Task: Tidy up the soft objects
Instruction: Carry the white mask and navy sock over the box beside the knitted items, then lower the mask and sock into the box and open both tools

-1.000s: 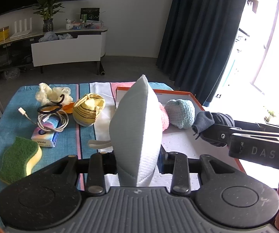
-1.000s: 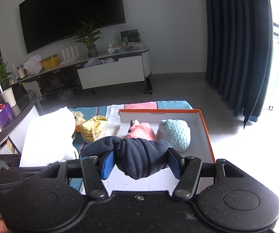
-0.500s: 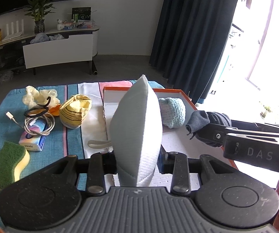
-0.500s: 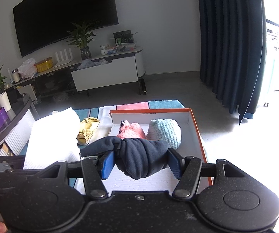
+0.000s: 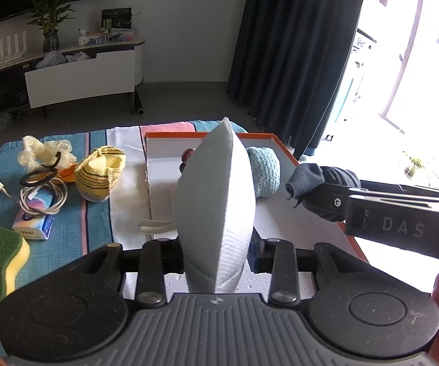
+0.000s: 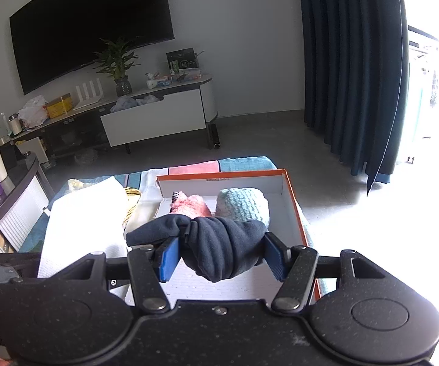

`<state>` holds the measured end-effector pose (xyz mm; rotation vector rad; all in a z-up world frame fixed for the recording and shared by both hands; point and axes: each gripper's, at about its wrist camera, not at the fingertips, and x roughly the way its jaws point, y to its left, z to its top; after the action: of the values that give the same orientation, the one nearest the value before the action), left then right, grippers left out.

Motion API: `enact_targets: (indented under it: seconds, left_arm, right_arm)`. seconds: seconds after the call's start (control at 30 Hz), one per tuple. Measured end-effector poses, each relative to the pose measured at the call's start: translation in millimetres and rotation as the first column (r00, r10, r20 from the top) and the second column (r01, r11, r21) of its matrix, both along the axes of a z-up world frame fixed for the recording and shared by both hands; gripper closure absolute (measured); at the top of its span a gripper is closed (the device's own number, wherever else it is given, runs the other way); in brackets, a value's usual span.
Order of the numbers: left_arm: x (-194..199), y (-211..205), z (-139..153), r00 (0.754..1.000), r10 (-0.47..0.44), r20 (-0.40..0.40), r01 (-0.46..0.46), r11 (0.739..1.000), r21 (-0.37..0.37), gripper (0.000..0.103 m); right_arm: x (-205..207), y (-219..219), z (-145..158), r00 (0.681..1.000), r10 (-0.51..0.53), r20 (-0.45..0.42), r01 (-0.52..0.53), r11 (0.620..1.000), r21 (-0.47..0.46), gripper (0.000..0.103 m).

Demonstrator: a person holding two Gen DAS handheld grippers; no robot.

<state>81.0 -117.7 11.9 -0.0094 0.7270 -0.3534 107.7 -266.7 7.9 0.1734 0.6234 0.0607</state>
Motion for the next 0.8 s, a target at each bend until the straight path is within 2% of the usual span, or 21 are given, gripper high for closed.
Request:
enact_targets:
  seconds: [0.8]
  left_arm:
    - [18,-24,-16,0.997,-0.059,-0.049,0.060,0.998,0.026,0.067]
  right_arm:
    - [24,-12,-10,1.000,-0.019,-0.015,0.019,1.000,0.001,0.031]
